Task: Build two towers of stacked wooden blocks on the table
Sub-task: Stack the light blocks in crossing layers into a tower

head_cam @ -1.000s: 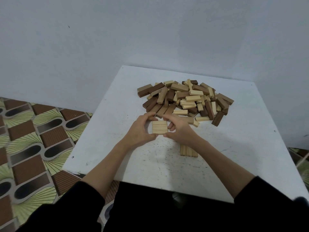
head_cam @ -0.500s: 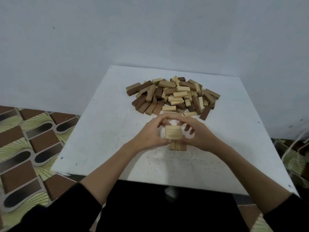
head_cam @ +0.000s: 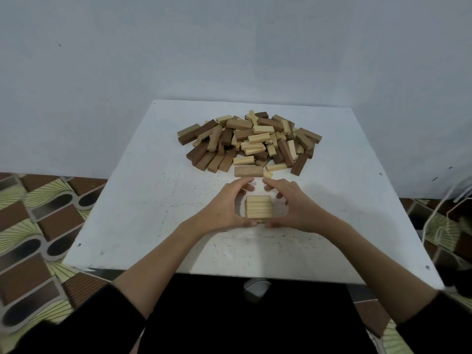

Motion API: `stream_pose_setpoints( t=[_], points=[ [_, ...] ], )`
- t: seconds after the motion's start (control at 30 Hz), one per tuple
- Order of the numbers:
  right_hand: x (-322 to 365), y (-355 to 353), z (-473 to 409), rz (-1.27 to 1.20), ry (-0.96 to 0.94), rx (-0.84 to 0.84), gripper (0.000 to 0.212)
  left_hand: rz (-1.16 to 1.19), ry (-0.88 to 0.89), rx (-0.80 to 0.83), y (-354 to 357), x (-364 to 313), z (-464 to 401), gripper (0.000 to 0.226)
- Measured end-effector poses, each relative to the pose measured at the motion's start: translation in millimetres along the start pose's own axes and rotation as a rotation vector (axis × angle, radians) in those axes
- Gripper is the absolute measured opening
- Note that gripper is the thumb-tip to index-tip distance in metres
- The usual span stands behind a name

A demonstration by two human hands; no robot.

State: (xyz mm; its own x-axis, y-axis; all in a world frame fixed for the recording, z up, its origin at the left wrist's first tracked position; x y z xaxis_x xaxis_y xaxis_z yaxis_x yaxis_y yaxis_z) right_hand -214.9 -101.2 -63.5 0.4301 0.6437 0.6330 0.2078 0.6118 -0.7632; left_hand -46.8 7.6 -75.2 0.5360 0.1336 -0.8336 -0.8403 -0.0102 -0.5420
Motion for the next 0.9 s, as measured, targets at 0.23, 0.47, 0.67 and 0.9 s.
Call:
stream_pose_setpoints(
  t=[0.23, 0.47, 0.67, 0.9],
  points=[
    [9.1, 5.8, -3.6, 0.072, -0.054, -0.007, 0.094, -0.090, 0.052, -0.007, 7.2, -3.0, 0.1, 0.096],
    [8.8, 11.0, -6.2, 0.034, -0.054, -0.014, 0.096, -0.054, 0.065, -0.064, 10.8, -2.5, -0.7, 0.089],
    [10.0, 10.0, -9.9, 0.003, -0.046, -0.032, 0.096, -0.038, 0.065, -0.066, 9.1, -2.9, -4.3, 0.091],
    [11.1, 11.6, -9.1, -0.010, -0.041, -0.049, 0.096, -0.017, 0.051, -0.074, 9.2, -0.9, -5.0, 0.091]
  ],
)
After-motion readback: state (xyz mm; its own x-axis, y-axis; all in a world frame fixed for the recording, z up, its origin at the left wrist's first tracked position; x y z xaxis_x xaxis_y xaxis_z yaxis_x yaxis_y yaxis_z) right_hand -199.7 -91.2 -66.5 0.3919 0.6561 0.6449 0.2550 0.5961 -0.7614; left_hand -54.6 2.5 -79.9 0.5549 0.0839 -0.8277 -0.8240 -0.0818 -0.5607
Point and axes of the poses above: each hand's wrist, its own z-axis away from the middle knuckle, its own y-axis out of the palm, x = y × z, the point moved 1 cm from there along -z, towards the middle knuckle, and after that the axes turned 3 degrees about x, right-handed, at the moved point
